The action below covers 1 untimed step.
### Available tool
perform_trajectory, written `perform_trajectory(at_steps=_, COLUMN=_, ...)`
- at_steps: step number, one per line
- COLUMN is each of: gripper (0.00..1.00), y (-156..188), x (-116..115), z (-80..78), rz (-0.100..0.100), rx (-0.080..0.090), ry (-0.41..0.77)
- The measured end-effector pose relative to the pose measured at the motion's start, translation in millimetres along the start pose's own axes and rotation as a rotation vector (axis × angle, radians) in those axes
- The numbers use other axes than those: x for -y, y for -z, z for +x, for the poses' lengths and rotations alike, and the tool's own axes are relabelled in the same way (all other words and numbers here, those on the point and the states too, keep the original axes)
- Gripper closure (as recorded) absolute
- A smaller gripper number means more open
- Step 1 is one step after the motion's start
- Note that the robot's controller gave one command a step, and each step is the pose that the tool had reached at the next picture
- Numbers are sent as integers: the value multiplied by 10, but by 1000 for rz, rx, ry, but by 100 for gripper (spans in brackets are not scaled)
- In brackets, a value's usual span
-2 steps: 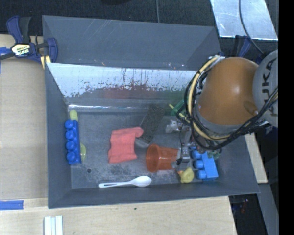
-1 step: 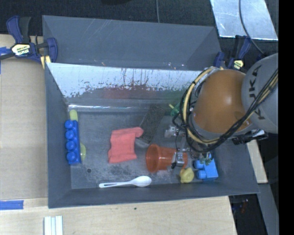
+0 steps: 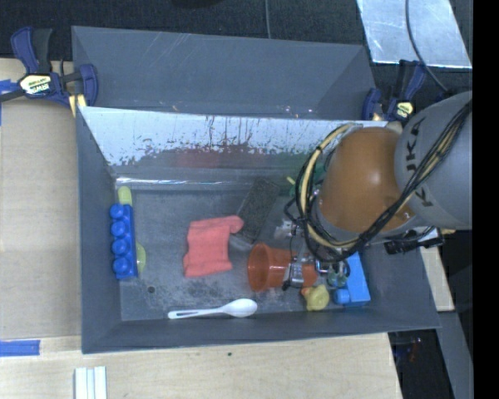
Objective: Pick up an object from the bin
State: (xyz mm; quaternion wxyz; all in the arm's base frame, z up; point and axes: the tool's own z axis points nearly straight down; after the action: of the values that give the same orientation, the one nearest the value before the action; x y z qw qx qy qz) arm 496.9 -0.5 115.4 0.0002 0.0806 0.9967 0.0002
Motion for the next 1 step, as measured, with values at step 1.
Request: perform_trajectory(at_steps=1, gripper=0, y=-260, x=-52, z=-151, rz=0, rx=5, ry=28)
